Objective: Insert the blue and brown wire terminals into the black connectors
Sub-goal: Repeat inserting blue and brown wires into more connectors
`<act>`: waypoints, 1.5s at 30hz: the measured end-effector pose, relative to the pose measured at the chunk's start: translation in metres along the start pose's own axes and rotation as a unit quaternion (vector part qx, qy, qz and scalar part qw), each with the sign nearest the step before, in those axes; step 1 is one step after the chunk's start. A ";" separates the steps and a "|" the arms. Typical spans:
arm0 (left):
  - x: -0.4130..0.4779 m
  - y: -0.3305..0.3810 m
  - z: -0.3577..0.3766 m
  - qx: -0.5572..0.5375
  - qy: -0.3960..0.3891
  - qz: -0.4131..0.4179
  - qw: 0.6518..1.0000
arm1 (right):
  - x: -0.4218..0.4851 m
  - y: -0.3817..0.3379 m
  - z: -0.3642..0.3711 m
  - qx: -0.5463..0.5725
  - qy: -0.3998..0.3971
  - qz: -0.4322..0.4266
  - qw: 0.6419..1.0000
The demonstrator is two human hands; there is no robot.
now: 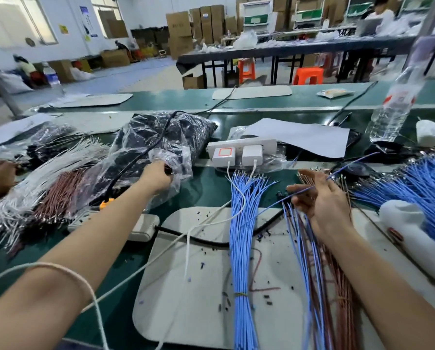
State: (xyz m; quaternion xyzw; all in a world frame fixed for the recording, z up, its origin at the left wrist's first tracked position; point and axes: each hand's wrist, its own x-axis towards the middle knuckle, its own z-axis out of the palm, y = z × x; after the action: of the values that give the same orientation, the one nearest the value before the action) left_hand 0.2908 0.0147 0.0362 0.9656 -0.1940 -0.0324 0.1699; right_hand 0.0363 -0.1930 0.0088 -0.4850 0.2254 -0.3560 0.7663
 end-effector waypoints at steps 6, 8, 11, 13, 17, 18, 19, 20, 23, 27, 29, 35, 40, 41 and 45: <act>0.017 -0.002 0.006 0.020 -0.005 0.015 1.000 | 0.004 0.002 -0.004 -0.022 -0.016 0.037 0.999; 0.019 -0.002 0.004 0.050 -0.004 0.010 0.999 | 0.005 0.004 -0.005 -0.045 -0.010 0.045 0.998; 0.022 -0.005 0.004 0.051 0.013 0.001 0.999 | 0.005 0.003 -0.005 -0.016 -0.009 0.062 0.998; 0.022 -0.006 0.002 0.038 0.040 0.004 0.999 | 0.007 0.003 -0.006 -0.001 -0.003 0.068 0.998; 0.008 0.004 -0.025 0.079 -0.046 0.015 0.996 | 0.007 0.005 -0.007 -0.050 -0.009 0.031 0.998; 0.004 0.010 -0.039 0.119 -0.083 0.013 0.989 | 0.006 0.006 -0.006 -0.068 -0.017 0.022 0.997; -0.002 0.018 -0.055 0.166 -0.098 0.015 0.981 | 0.005 0.007 -0.006 -0.079 -0.024 0.018 0.996; -0.008 0.028 -0.072 0.207 -0.087 0.026 0.974 | 0.005 0.007 -0.005 -0.080 -0.030 0.018 0.996; -0.031 0.063 -0.111 0.160 0.010 0.121 0.980 | 0.003 0.006 -0.002 -0.043 -0.039 0.039 0.998; -0.083 0.120 -0.066 -0.264 -0.029 0.305 0.914 | 0.003 0.005 0.000 -0.026 -0.032 0.022 0.999; -0.102 0.137 -0.008 -0.371 -0.043 0.302 0.877 | 0.006 0.010 -0.003 -0.123 -0.005 -0.033 0.992; -0.099 0.126 0.084 -0.430 -0.096 0.268 0.857 | 0.000 0.013 -0.012 -0.223 0.140 -0.205 0.943; -0.095 0.123 0.088 -0.457 -0.118 0.270 0.839 | -0.017 0.009 -0.003 -0.200 0.133 -0.305 0.922; -0.096 0.123 0.089 -0.456 -0.125 0.270 0.839 | -0.021 0.009 -0.001 -0.208 0.121 -0.311 0.919; -0.095 0.123 0.090 -0.442 -0.116 0.274 0.846 | -0.026 0.007 0.005 -0.225 0.096 -0.321 0.915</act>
State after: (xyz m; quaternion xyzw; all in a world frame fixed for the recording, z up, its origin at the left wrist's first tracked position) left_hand 0.1464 -0.0835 -0.0066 0.6854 -0.4342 -0.1781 0.5567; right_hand 0.0248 -0.1682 0.0048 -0.6544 0.2042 -0.5674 0.4562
